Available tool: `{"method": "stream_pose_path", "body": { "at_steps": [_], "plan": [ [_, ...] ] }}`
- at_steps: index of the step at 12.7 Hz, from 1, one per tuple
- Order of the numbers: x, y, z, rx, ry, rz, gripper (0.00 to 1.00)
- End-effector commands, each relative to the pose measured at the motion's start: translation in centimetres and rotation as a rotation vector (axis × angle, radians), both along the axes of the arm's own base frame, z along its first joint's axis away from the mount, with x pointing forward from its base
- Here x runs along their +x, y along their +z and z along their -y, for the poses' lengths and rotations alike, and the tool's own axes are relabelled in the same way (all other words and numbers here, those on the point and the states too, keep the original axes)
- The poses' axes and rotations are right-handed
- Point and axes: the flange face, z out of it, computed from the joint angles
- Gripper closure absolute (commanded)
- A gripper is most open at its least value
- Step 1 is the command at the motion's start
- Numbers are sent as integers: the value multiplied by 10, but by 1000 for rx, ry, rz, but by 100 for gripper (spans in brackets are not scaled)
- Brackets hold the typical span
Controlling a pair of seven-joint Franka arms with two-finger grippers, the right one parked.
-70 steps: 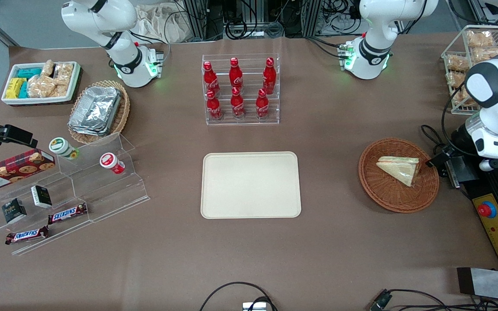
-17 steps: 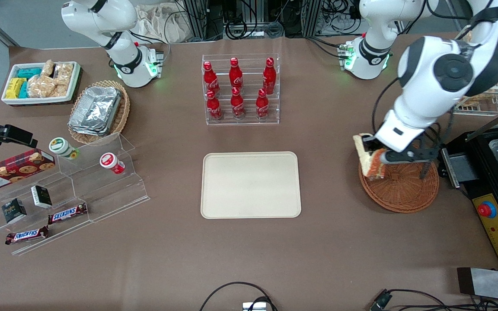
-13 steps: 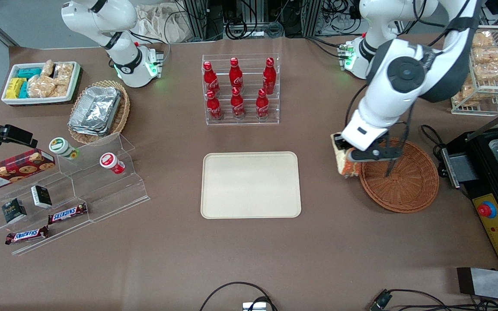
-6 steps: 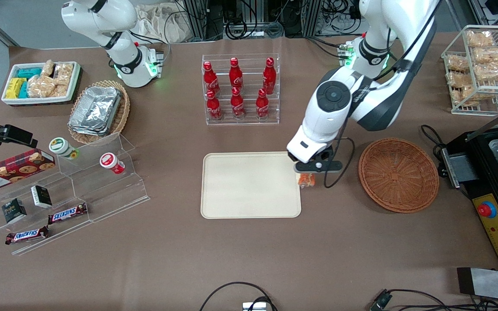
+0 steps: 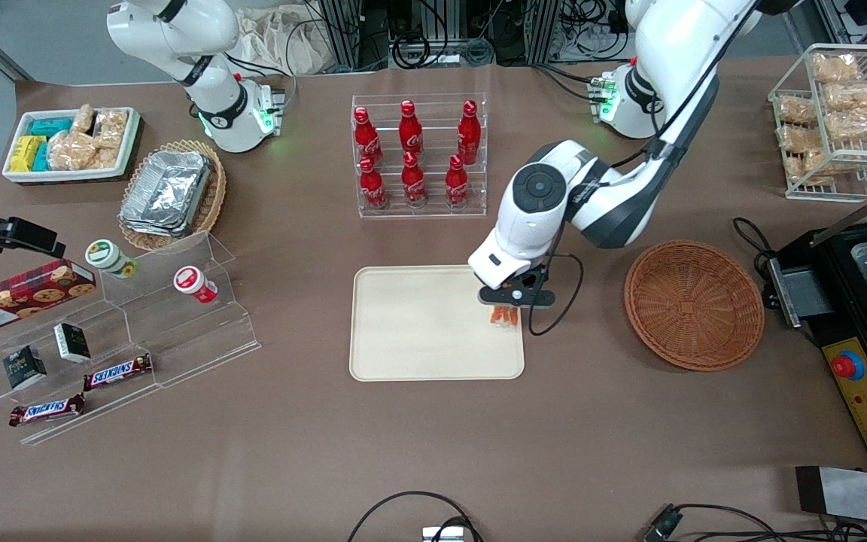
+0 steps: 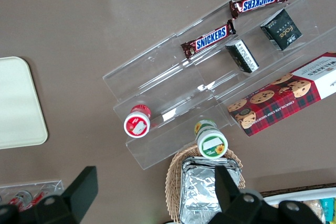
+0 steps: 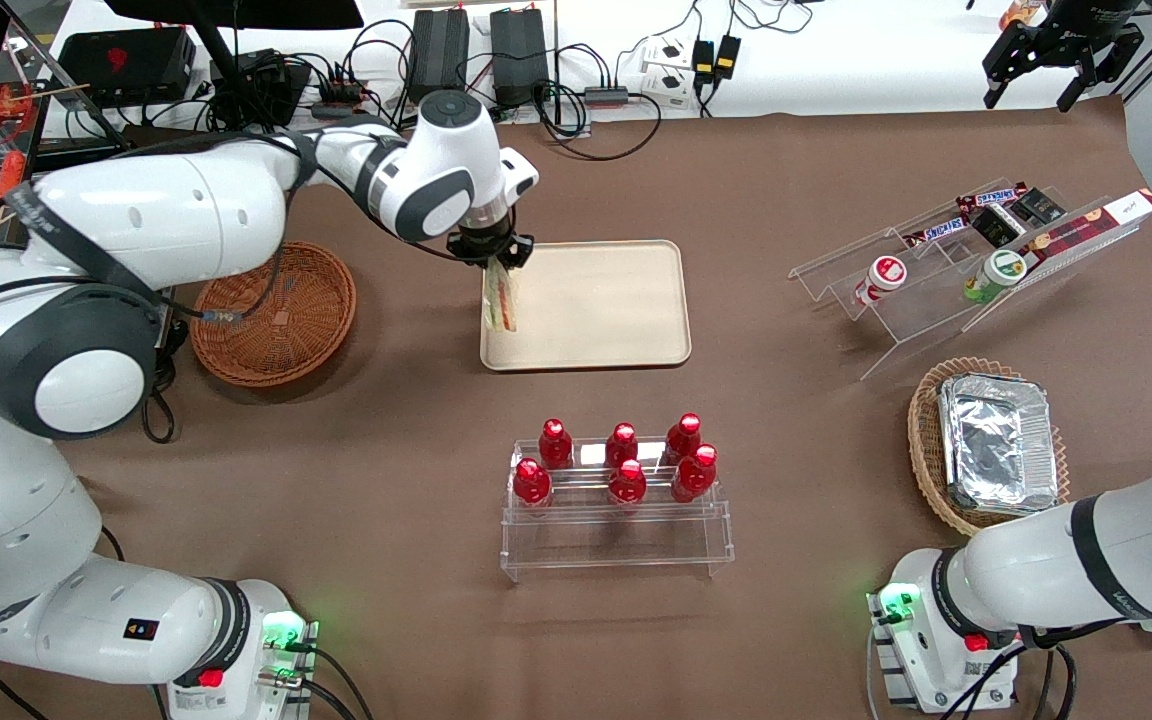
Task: Place sandwich from basket to tray
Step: 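Carry the sandwich with the left gripper over the cream tray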
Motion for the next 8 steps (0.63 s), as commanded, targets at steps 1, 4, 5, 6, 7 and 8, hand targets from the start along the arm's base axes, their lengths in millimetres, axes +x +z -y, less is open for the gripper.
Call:
{"method": "stream_pose_path", "body": {
  "at_steps": [1,4,5,6,7,8],
  "plan": [
    [5,-25,12,10,-16,3,74],
    [0,-50,15,30,-35,-24,74],
    [0,-53,15,31,-36,-28,74],
    [1,-58,15,30,-35,-35,74],
    [4,-63,16,27,-33,-40,74],
    [4,-65,18,26,-34,-42,74]
  ]
}}
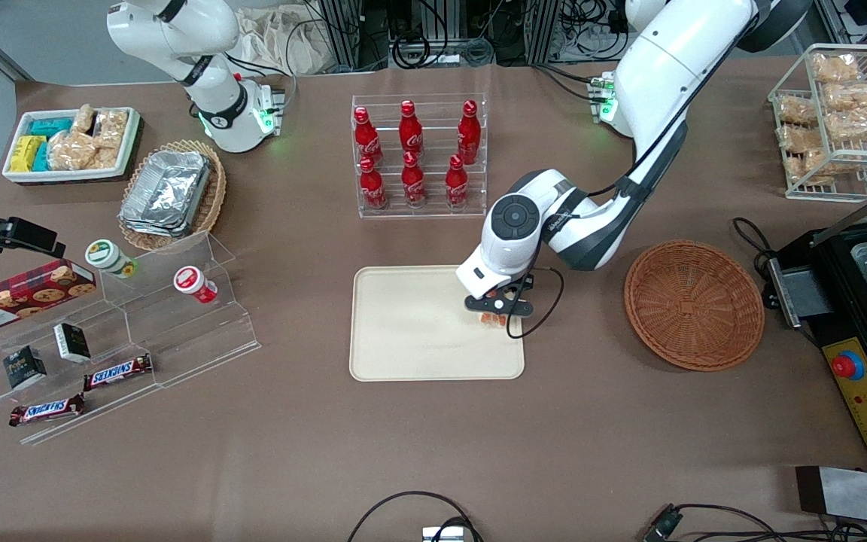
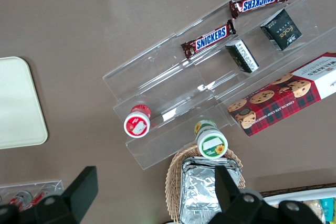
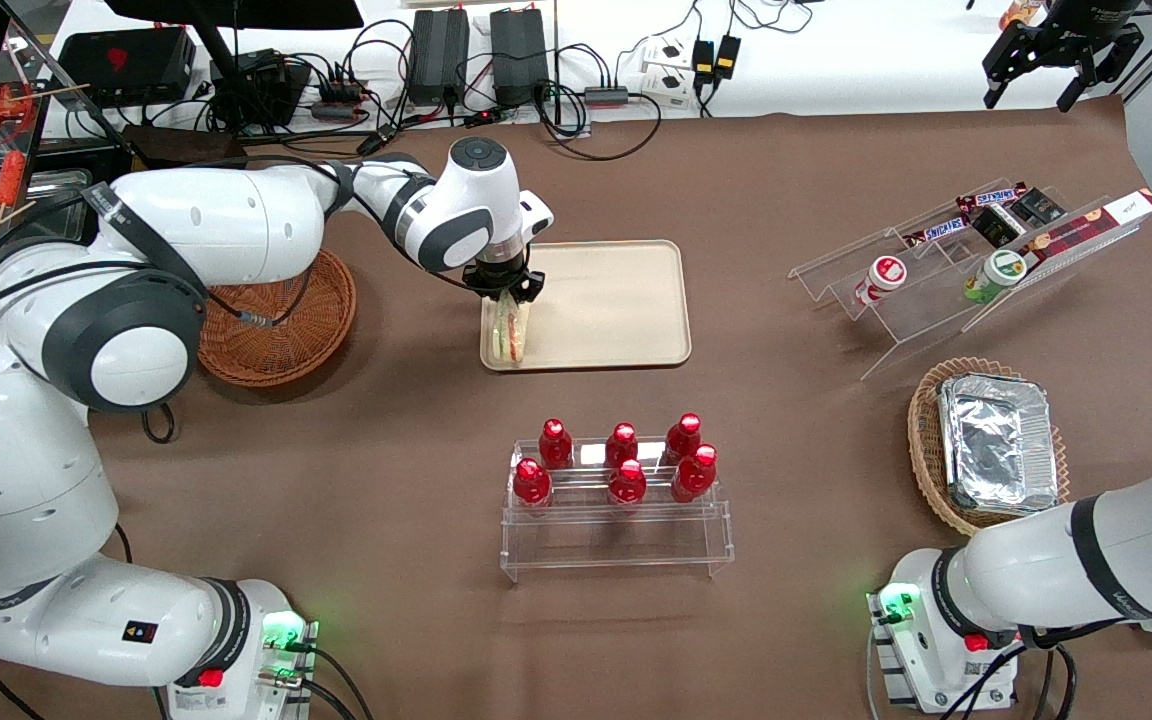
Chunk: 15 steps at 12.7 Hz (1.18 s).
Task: Place sandwich from basket to tray
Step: 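Carry the sandwich with the left gripper over the cream tray, then lower the sandwich onto the tray and open the left gripper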
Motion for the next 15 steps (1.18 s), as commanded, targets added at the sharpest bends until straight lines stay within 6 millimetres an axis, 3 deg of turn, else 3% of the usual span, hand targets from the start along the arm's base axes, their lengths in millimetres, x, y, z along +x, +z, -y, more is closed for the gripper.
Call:
{"method": "stream_pose_path", "body": {
  "at_steps": [1,7,10,15],
  "plan": [
    [4,-4,15,-1,-5,11,74],
    [2,-23,16,18,5,-1,74],
    [14,-30,17,16,18,10,74],
    [21,-26,13,13,27,19,74]
  ]
}}
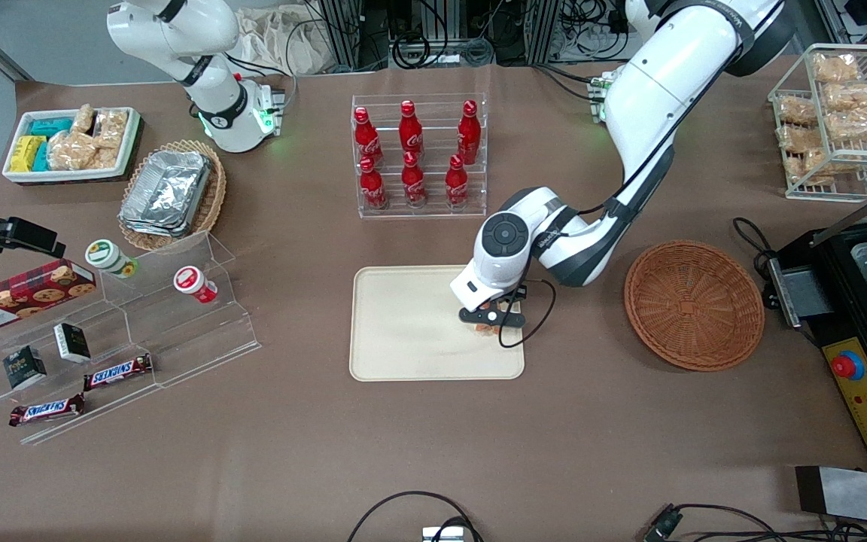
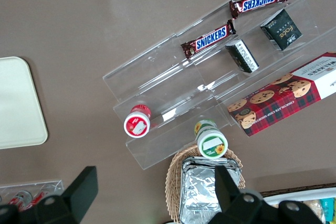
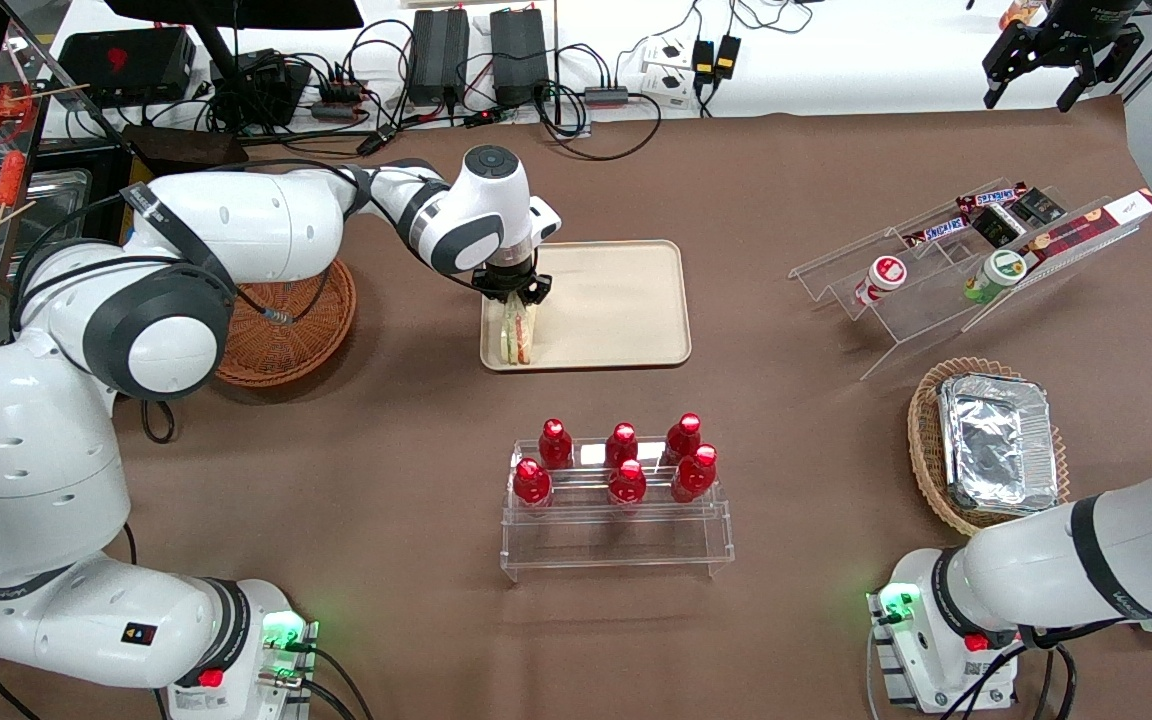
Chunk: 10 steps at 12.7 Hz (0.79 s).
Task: Place sandwich from basket to tray
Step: 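Lower the sandwich onto the tray and open the left gripper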
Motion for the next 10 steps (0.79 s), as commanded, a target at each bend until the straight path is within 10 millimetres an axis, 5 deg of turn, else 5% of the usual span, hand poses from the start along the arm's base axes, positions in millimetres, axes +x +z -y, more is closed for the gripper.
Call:
{"method": "stream_pose_path", "body": {
  "at_steps": [1,3,7,10],
  "plan": [
    [9,0,3,5,16,17,74],
    [8,-2,3,5,18,14,72],
    [14,-7,-4,17,28,15,20],
    [20,0,-6,11,37,28,12]
  ]
}}
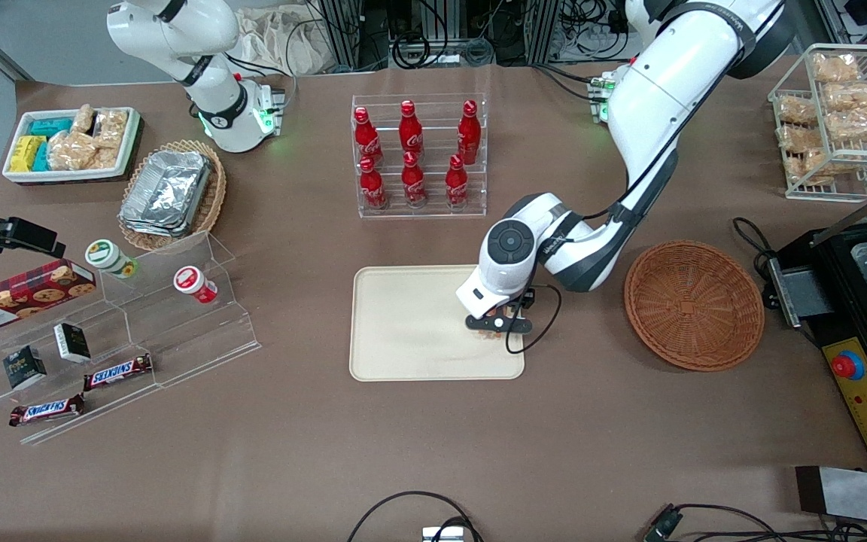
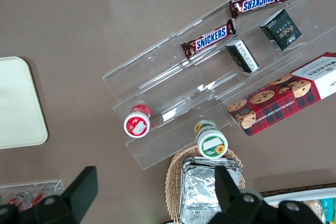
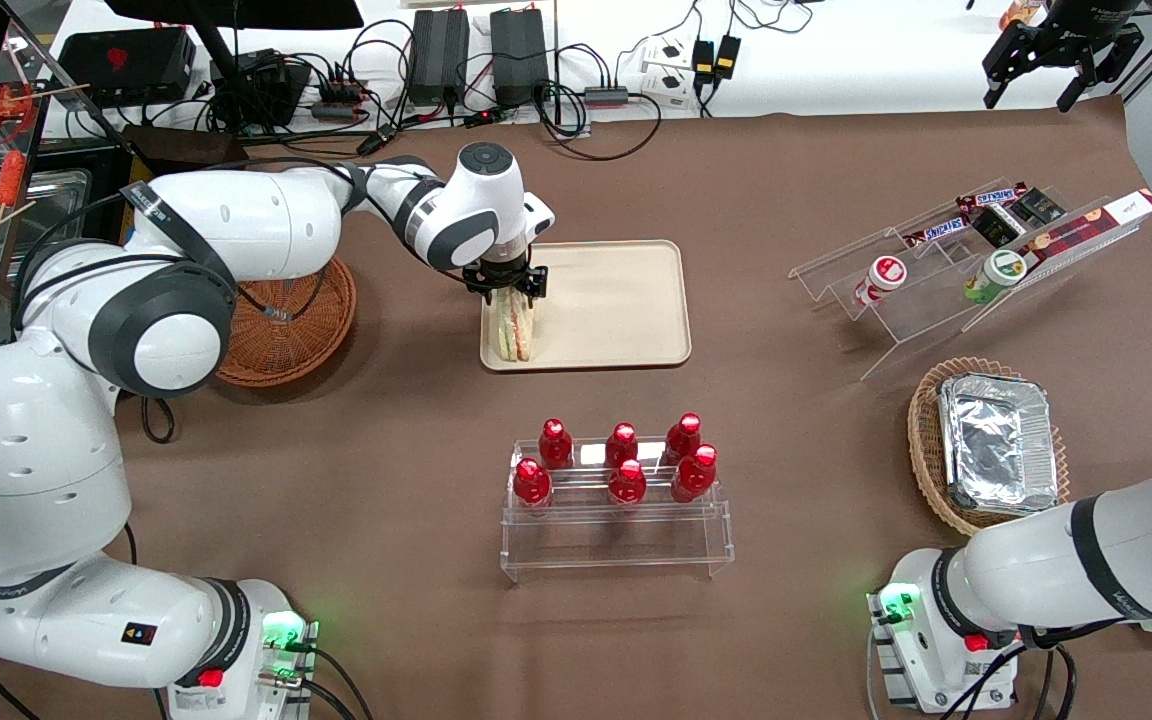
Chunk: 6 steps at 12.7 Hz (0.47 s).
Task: Place sandwich from basket to tray
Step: 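Lower the sandwich onto the tray and open the left gripper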
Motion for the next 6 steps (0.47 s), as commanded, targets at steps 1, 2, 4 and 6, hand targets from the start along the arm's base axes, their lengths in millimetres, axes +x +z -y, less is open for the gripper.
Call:
{"method": "stream_pose_path", "body": {
  "at_steps": [1,2,4,6],
  "plan": [
    [14,12,2,-1,20,31,11],
    [19,20,2,-8,33,39,11],
    [38,42,-12,-2,72,48,11],
    [55,72,-20,0,110,55,10]
  ]
}}
